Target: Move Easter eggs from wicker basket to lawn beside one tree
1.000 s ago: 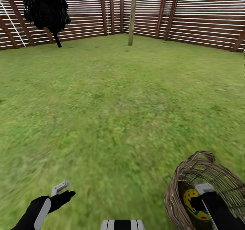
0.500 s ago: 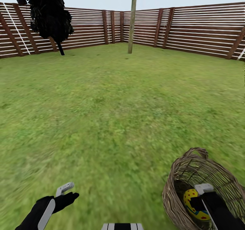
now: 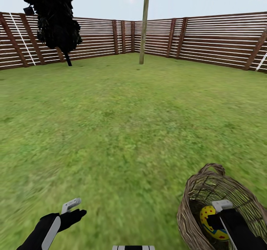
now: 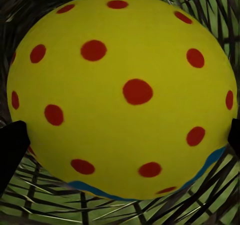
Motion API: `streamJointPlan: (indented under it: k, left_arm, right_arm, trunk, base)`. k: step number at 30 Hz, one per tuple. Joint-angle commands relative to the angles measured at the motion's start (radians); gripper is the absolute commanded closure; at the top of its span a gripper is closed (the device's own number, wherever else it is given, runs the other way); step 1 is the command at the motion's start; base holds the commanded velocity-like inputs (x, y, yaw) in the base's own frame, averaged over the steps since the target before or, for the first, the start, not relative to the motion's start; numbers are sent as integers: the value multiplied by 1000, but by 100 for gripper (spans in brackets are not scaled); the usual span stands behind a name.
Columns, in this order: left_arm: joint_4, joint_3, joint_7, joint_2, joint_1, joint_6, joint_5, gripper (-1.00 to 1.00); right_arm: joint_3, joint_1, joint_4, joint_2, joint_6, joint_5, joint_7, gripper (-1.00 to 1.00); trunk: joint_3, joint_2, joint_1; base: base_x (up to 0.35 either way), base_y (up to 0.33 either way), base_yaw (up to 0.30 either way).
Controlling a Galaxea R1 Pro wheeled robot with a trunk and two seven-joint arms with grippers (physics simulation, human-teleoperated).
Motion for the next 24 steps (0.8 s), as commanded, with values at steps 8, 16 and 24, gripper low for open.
streamJointPlan:
  k: [8, 16, 24]
  left_arm:
    - [0, 2, -4, -1, 0, 6, -1, -100]
    - [0, 0, -4, -1, -1, 6, -1, -100]
    - [0, 1, -4, -2, 0, 6, 0, -100]
  right_arm:
    - [-1, 0, -2, 0, 4, 10, 10, 100]
    - [-1, 0, -2, 2, 4, 10, 10, 100]
    - [-1, 0, -1, 2, 4, 10, 10, 100]
  trunk:
    - [17, 2, -4]
    - [45, 3, -7]
    - [76, 5, -11]
  base:
    - [0, 0, 0]
    - [0, 0, 0]
    - [0, 0, 0]
